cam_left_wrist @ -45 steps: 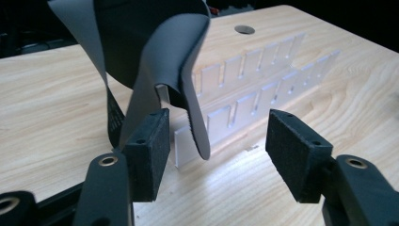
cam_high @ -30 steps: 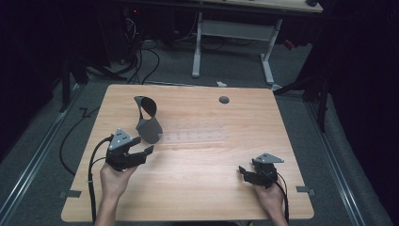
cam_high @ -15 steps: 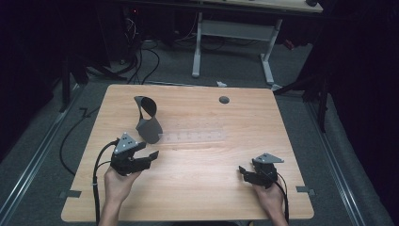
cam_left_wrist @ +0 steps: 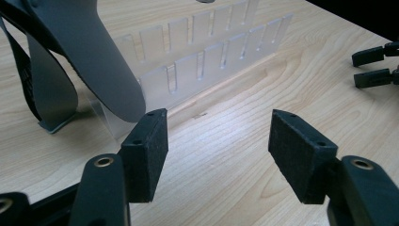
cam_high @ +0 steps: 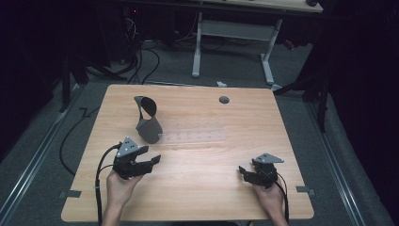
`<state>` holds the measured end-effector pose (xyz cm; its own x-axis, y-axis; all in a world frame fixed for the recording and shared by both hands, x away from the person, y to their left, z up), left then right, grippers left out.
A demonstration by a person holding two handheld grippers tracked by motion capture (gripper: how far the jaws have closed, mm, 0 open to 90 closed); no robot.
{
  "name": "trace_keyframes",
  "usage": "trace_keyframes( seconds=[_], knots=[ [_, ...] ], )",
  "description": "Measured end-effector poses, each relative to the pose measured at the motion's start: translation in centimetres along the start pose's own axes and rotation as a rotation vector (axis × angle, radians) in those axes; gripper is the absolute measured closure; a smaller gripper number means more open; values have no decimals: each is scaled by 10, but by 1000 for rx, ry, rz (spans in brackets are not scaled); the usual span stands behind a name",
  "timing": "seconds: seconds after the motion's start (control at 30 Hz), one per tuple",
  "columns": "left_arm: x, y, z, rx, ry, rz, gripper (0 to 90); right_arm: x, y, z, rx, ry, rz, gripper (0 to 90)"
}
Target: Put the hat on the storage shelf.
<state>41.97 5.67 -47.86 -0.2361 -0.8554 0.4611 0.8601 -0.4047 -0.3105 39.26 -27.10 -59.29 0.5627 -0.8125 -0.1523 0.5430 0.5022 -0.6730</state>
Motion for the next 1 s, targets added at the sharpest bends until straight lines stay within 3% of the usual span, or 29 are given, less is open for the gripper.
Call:
trace_keyframes(
  seconds=[1.0],
  knots=[
    [2,6,-29,-49,-33,-13,372,0,0,0,0,1,0,335]
  ],
)
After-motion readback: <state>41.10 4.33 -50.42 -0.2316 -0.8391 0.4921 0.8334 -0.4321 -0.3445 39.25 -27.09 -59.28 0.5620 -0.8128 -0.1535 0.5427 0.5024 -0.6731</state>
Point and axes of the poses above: each handheld gripper's, and its own axes: y roughly forward along the jaws, z roughly out of its top, x roughly to its right, the point moved 9 cm from there along y, roughly forward along the jaws, and after that the axes turned 14 degrees about z, right-handed, at the moved point
